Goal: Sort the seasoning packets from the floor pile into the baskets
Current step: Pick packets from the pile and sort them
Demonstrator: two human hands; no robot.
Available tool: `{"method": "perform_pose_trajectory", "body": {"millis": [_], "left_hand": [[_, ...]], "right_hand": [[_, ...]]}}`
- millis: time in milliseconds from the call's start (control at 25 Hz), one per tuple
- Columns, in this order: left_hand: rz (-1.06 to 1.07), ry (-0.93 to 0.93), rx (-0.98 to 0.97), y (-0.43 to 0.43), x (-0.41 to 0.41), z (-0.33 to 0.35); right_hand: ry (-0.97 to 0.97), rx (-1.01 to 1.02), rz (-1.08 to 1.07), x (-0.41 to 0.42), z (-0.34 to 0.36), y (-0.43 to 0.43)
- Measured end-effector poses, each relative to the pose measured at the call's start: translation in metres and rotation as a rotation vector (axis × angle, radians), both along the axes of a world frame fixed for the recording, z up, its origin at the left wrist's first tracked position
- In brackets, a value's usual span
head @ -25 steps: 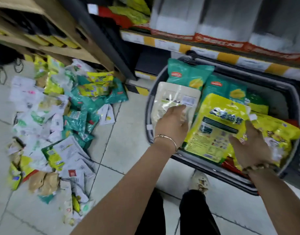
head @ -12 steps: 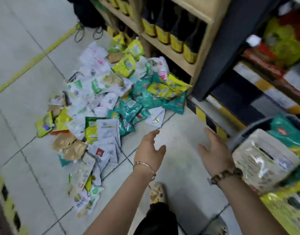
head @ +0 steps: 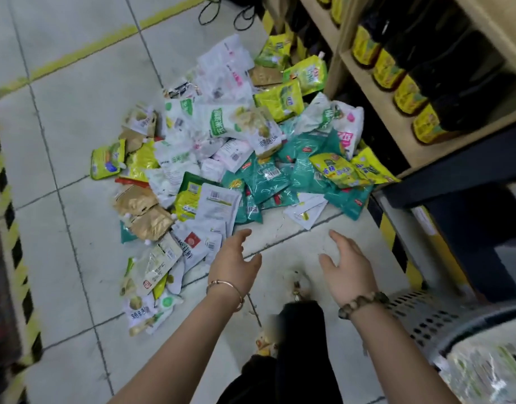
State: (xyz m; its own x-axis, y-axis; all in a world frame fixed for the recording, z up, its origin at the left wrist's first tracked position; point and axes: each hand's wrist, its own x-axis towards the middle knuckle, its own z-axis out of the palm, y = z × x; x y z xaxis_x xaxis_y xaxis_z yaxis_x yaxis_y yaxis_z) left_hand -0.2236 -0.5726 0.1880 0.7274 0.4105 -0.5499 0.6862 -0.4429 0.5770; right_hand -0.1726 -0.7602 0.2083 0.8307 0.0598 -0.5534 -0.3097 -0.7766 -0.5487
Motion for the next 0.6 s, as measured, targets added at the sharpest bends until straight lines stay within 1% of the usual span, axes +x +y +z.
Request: {"method": "perform_pose_trajectory", "body": {"millis": [200, 360, 600], "left_hand": [[0.088, 0.114, 0.057, 0.034, 0.02, -0.032], [0.101, 0.182, 0.109, 0.062, 0.032, -0.06], [0.144, 0.313, 0.147, 0.118, 0.023, -0.128]], "right_hand": [[0.117, 0.005, 0.115, 0.048, -0.039, 0.029], [0.154, 0.0, 0.194, 0.081, -0.075, 0.05], [0.263, -0.039, 0.333, 0.091, -0.151, 0.111]]}}
